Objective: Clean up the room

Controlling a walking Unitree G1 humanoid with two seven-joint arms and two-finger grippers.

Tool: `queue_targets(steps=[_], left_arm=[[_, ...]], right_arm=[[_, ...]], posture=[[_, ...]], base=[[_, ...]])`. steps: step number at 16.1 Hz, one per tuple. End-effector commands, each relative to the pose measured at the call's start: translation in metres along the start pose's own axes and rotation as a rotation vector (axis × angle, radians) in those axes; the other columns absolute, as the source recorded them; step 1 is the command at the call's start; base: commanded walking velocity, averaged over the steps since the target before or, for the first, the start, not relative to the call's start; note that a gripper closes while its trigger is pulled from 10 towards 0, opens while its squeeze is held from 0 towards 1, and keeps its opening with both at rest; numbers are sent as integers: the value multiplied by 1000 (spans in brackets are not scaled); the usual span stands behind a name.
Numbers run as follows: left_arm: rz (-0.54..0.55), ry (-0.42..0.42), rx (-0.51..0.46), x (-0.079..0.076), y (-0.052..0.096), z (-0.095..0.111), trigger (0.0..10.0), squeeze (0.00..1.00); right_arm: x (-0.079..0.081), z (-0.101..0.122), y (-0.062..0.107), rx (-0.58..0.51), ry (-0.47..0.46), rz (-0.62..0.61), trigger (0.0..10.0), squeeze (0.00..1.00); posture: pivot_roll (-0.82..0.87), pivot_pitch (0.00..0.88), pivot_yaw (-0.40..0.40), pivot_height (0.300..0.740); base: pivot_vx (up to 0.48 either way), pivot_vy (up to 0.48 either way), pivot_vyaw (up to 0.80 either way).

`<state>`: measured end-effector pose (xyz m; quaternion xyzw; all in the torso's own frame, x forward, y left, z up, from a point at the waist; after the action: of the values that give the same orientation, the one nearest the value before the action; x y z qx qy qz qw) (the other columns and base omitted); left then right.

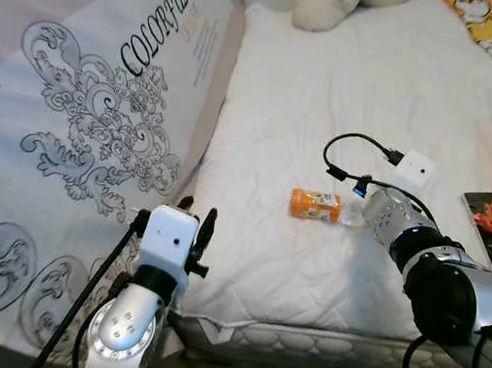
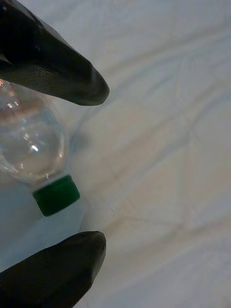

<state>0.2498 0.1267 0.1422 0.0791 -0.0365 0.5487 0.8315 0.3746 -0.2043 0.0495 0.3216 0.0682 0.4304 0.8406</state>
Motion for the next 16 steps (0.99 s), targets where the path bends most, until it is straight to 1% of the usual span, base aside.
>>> queue_targets(steps=[1,2,5,6,7,8,9,10,12,13,14,15,16], left_arm=[[1,-25,16,3,5,0,10000,0],[3,-29,26,5,10,0,10000,0],[-2,-41,33,6,15,1,10000,0],[-6,-55,30,6,17,2,10000,0],[-47,-84,3,1,16,7,10000,0],[-129,-131,-47,-10,14,15,10000,0],[-164,-149,-62,-15,13,18,10000,0],[-185,-156,-69,-19,11,19,10000,0],[-184,-151,-69,-20,9,18,10000,0],[-190,-159,-74,-21,9,19,10000,0],[-190,-162,-76,-21,9,19,10000,0],[-194,-172,-76,-20,10,19,10000,0],[-196,-183,-77,-20,12,19,10000,0]], right_arm=[[0,4,0,-2,-36,-5,10000,0],[3,3,1,15,-77,7,10000,0],[9,-2,3,43,-130,11,10000,0],[14,-3,5,41,-142,1,10000,0],[19,-4,9,27,-129,-17,10000,0],[23,-5,12,19,-128,-30,10000,0],[27,-6,14,20,-131,-30,10000,0],[35,-8,18,26,-159,-25,10000,0],[41,-11,21,43,-217,-14,10000,0],[41,-13,21,52,-239,-8,10000,0],[38,-16,19,82,-287,-16,10000,0],[37,-17,19,94,-305,-22,10000,0],[33,-20,17,119,-343,-38,10000,0]], posture=[[350,55,70,740],[360,64,73,740],[371,66,70,740],[369,66,68,740],[360,67,62,740],[356,68,61,740],[351,70,60,740],[344,73,59,740],[337,75,58,740],[341,78,57,740],[349,82,57,740],[349,82,57,740],[358,90,56,740]], base=[[0,0,0],[0,0,0],[0,0,0],[0,0,0],[0,0,0],[0,0,0],[0,0,0],[0,0,0],[0,0,0],[0,0,0],[0,0,0],[0,0,0],[0,0,0]])
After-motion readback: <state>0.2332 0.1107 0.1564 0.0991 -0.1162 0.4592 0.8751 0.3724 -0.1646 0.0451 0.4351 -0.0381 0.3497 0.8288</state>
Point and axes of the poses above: a point about 5 cm out from each wrist's last joint towards the gripper, its own y axis pointing back from the gripper into the wrist, its own z axis along the axis of the wrist's last joint, x = y × z, the point moved 3 cm from there along -y, pointing out of the wrist towards the gripper, and after that the axes turned 9 degrees about y, right-handed, at the moved point
